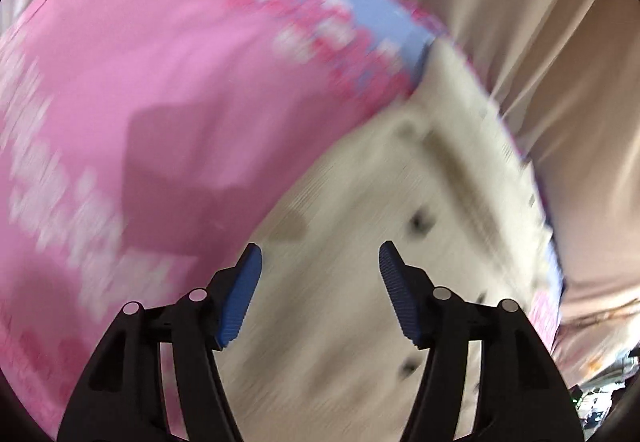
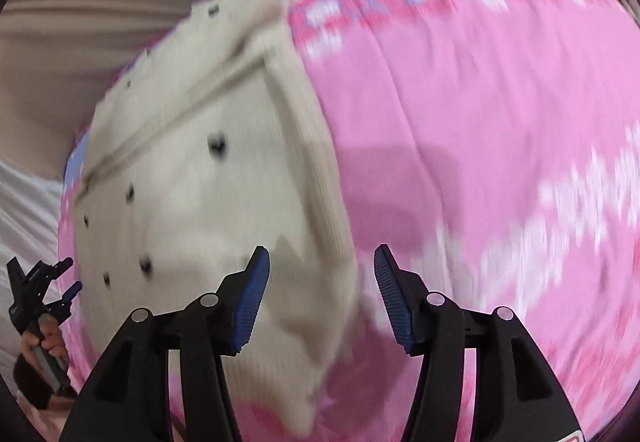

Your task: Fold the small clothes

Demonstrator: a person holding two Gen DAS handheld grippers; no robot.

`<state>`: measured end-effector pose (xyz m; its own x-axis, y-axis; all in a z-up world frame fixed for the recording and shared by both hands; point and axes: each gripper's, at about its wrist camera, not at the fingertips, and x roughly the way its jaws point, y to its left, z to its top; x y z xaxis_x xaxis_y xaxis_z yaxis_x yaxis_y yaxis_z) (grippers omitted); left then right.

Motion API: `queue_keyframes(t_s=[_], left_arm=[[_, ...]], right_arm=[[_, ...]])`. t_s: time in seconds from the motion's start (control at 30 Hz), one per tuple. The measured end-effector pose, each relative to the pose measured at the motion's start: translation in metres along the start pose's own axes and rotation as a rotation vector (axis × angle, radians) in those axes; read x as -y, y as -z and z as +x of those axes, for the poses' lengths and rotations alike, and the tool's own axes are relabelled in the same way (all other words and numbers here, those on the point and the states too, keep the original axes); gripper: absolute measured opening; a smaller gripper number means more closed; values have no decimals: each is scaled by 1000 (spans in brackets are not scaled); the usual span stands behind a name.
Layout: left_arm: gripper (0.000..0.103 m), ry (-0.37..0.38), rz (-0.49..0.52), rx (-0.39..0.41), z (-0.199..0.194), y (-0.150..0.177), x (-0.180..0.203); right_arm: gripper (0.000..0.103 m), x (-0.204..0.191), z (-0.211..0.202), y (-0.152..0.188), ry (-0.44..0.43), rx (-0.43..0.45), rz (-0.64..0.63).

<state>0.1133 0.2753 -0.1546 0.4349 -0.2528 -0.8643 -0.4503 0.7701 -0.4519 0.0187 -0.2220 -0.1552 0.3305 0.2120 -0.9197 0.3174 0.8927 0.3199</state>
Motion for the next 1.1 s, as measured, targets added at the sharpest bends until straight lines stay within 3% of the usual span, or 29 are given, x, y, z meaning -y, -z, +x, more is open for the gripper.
queue_keyframes(t_s=[0.1, 0.2, 0.3, 0.57, 0.7, 0.73, 0.9, 0.93, 1.0, 1.03, 1.1], left_arm=[[59, 9, 12, -33, -14, 28, -19], [61, 46, 7, -61, -19, 47, -29], [62, 77, 6, -50, -26, 61, -37], [62, 166, -16, -23, -34, 79, -52], [64, 117, -78, 5, -41, 75, -71], [64, 152, -92, 7, -42, 75, -77], [69, 134, 1, -17, -37, 75, -58], [67, 148, 7, -26, -35, 75, -54], [27, 233, -14, -99, -22, 76, -49], [18, 259, -44, -147, -13, 78, -47], [17, 261, -62, -148, -12, 83, -46]], right_arm=[[54, 5, 3, 43, -52, -52, 32], [60, -3, 1, 67, -102, -35, 13], [61, -12, 0, 75, -181, -46, -4], [57, -12, -5, 85, -194, 27, -36], [57, -13, -6, 85, -193, 35, -14], [57, -15, -6, 86, -193, 36, -16], [55, -26, -1, 83, -181, 43, -19], [49, -27, 1, 81, -177, 42, -13], [31, -27, 3, 77, -157, 30, 2], [10, -25, 5, 74, -164, 9, 12], [9, -19, 0, 70, -203, -9, 63]])
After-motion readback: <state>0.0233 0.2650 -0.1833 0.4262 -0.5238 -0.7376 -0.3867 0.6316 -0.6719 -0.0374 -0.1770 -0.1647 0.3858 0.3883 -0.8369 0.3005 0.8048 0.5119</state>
